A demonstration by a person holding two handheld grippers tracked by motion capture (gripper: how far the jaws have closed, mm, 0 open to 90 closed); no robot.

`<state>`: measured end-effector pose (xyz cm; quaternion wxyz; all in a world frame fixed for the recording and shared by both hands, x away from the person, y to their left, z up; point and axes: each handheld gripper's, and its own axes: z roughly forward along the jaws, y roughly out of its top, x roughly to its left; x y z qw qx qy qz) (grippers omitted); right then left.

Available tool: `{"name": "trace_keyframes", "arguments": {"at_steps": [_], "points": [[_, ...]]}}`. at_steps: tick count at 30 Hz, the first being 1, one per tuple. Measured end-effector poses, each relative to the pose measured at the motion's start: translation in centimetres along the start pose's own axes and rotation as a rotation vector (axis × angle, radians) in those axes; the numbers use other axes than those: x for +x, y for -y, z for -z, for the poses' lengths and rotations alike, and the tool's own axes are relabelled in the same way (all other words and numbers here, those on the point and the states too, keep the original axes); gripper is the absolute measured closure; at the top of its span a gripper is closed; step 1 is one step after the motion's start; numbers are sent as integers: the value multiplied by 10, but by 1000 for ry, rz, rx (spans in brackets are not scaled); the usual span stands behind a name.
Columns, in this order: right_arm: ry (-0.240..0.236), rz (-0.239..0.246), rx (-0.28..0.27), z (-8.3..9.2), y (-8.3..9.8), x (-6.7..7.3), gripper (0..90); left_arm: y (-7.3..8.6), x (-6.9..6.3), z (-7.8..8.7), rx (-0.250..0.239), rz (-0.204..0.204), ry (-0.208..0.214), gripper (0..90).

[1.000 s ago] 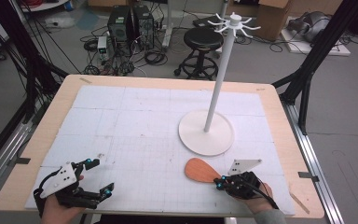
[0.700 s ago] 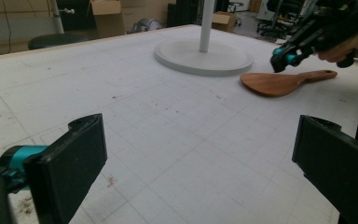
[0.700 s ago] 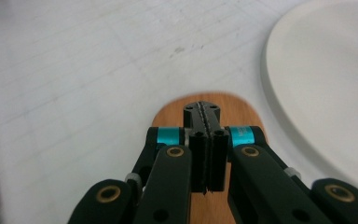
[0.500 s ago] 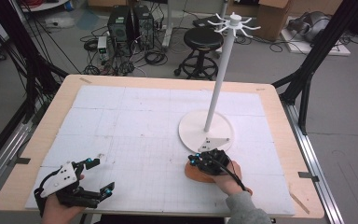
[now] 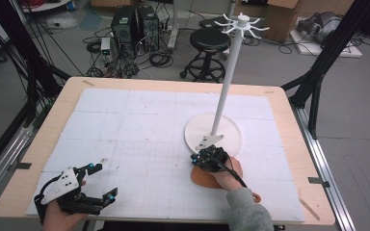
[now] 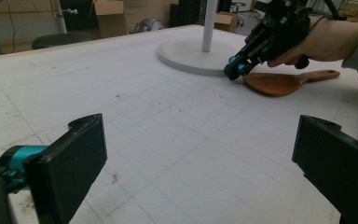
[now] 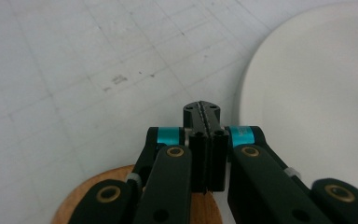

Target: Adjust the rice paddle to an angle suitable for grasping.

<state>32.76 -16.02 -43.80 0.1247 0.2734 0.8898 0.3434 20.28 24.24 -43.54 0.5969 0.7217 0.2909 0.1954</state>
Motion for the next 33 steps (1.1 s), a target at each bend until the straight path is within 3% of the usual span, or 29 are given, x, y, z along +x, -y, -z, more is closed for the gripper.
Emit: {"name": "trace_keyframes", "arguments": {"at_steps": [4, 7, 21, 23, 33], "points": [[2, 13, 1, 0, 1, 0, 899, 0, 0, 1, 0, 1, -3, 34], [-24, 5, 8, 2, 2, 2, 900, 0, 0, 1, -2, 0, -4, 34], [-60, 82, 53, 24, 18, 34, 900, 0, 1, 3, 4, -3, -4, 34], [-75, 67, 43, 29, 24, 38, 900, 0, 1, 3, 4, -3, -3, 34], [-102, 81, 43, 48, 44, 54, 900, 0, 0, 2, 9, -5, 0, 34]]}}
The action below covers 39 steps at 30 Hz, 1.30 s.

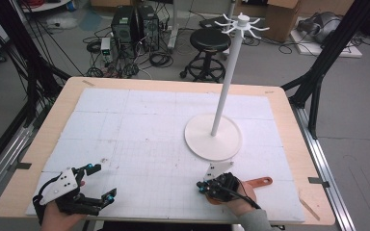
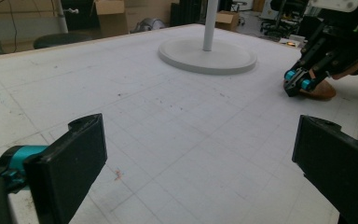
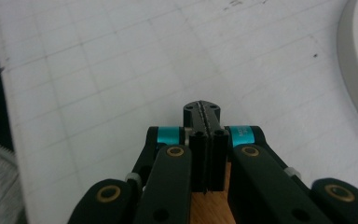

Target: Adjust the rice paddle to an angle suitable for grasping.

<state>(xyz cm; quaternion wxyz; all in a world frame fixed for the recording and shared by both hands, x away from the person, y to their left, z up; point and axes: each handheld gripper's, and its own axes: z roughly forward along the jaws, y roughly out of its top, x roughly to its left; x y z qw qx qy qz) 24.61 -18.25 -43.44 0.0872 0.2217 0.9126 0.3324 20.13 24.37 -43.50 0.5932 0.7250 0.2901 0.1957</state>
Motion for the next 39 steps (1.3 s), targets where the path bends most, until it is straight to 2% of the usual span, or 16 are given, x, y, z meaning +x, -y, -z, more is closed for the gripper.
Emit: {"name": "trace_keyframes", "arguments": {"at_steps": [3, 9, 11, 13, 15, 16, 18, 20, 23, 25, 30, 39], "points": [[27, 26, 14, 8, 8, 10, 900, 0, 0, 0, -4, -1, -1, 34], [26, 46, 21, 18, 19, 17, 900, 0, 0, 0, -1, -1, 3, 34], [21, 51, 15, 19, 19, 16, 899, 0, 0, -2, 4, -1, 5, 34], [0, 45, -28, 23, 18, 13, 899, 0, -1, -3, 4, -1, 8, 34], [23, 8, -87, 31, 18, 4, 899, 0, -1, -4, 8, -5, 14, 34], [43, -5, -99, 33, 18, -3, 899, 1, -1, -5, 10, 0, 15, 34], [85, -24, -90, 33, 19, -17, 899, 1, -1, -7, 14, -1, 16, 34], [105, -36, -68, 28, 20, -29, 899, 0, -1, -8, 15, -3, 17, 34], [108, -65, -42, 24, 24, -39, 899, 1, -2, -8, 16, -4, 20, 34], [91, -67, -12, 24, 28, -39, 899, 0, -1, -7, 14, -2, 16, 34], [47, -96, -23, 31, 40, -34, 900, 0, 0, -4, 8, -4, 8, 34], [54, -98, -14, 53, 64, -19, 899, 0, 0, -5, 10, -7, 12, 34]]}}
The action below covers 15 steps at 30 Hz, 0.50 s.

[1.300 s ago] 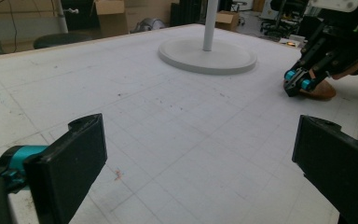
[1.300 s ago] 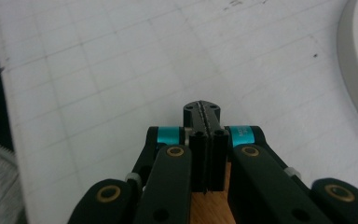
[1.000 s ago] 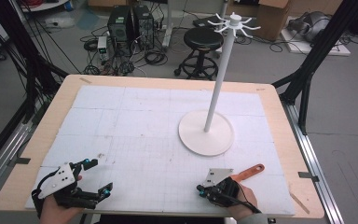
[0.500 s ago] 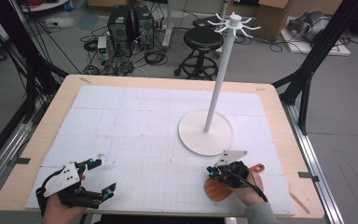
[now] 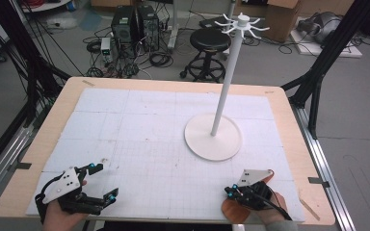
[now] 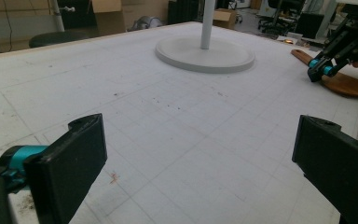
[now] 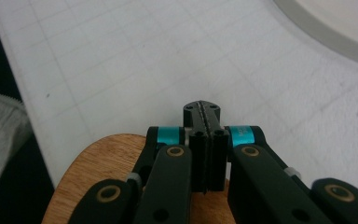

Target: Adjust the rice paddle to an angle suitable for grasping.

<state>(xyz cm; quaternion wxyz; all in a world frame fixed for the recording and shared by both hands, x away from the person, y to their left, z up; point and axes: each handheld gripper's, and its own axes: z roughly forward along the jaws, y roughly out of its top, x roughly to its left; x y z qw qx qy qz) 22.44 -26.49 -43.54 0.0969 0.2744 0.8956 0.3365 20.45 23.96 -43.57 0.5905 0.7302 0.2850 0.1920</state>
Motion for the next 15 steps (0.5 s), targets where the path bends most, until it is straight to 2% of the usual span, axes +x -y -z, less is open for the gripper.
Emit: {"name": "trace_keyframes", "arguments": {"at_steps": [7, 9, 11, 13, 15], "points": [[16, 9, 7, 12, 13, 6, 899, -1, -1, -3, 3, -3, 10, 34], [7, -1, -1, 14, 14, 6, 899, -1, 0, -4, 1, -2, 13, 34], [37, -21, -59, 22, 15, 0, 899, -1, 0, -6, 3, -3, 17, 34], [90, -83, -143, 37, 18, -13, 899, -1, 0, -7, 6, -5, 19, 34], [152, -144, -182, 51, 27, -28, 899, -1, 0, -8, 7, -3, 23, 34]]}}
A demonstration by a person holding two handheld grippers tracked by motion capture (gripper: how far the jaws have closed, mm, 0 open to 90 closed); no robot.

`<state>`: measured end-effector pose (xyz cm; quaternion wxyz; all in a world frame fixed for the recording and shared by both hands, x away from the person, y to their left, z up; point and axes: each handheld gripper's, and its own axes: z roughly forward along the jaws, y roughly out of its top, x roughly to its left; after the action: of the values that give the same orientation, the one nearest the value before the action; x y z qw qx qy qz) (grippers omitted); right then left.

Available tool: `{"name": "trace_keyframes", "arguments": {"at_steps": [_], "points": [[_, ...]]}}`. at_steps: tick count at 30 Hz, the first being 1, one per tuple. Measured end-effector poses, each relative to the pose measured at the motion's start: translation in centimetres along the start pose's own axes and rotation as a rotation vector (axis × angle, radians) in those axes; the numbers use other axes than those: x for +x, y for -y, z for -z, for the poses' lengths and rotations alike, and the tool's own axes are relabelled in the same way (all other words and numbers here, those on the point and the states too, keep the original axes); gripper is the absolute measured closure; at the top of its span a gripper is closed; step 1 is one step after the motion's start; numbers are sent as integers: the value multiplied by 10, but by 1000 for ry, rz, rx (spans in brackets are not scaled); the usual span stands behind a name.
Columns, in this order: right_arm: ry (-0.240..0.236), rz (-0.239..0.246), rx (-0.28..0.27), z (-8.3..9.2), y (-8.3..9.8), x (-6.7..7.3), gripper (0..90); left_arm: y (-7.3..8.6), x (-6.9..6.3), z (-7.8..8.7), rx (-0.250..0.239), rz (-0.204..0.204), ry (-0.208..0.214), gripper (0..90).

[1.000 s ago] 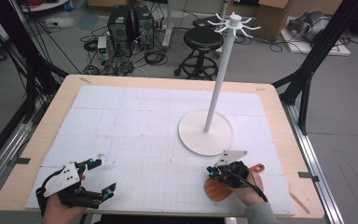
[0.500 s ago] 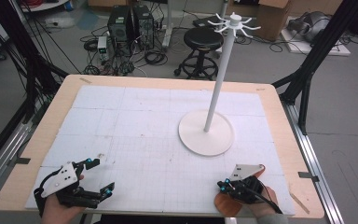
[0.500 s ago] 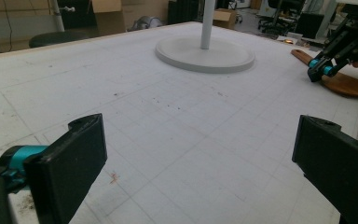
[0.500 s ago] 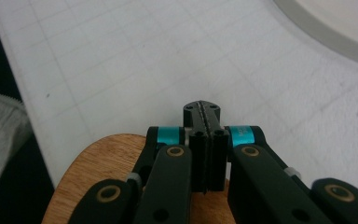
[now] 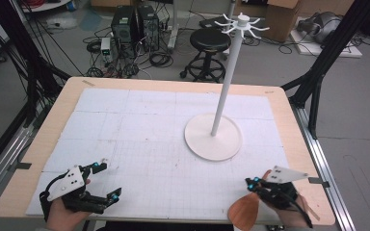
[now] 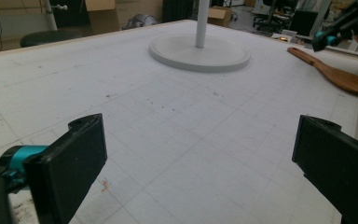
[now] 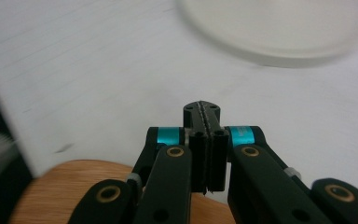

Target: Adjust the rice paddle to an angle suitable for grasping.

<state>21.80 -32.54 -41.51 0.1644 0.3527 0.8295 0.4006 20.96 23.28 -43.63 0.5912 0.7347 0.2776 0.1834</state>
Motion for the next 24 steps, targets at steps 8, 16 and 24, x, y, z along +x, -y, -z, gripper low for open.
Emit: {"name": "trace_keyframes", "arguments": {"at_steps": [8, 16, 24], "points": [[87, -92, 6, 18, 33, -41, 899, -1, 0, -3, -4, 0, 9, 34], [121, -115, 48, 20, 52, -55, 899, -4, 2, -9, -10, -5, 24, 34], [60, -88, 18, 8, 50, -59, 899, -4, 3, -12, -4, -5, 31, 34]]}}
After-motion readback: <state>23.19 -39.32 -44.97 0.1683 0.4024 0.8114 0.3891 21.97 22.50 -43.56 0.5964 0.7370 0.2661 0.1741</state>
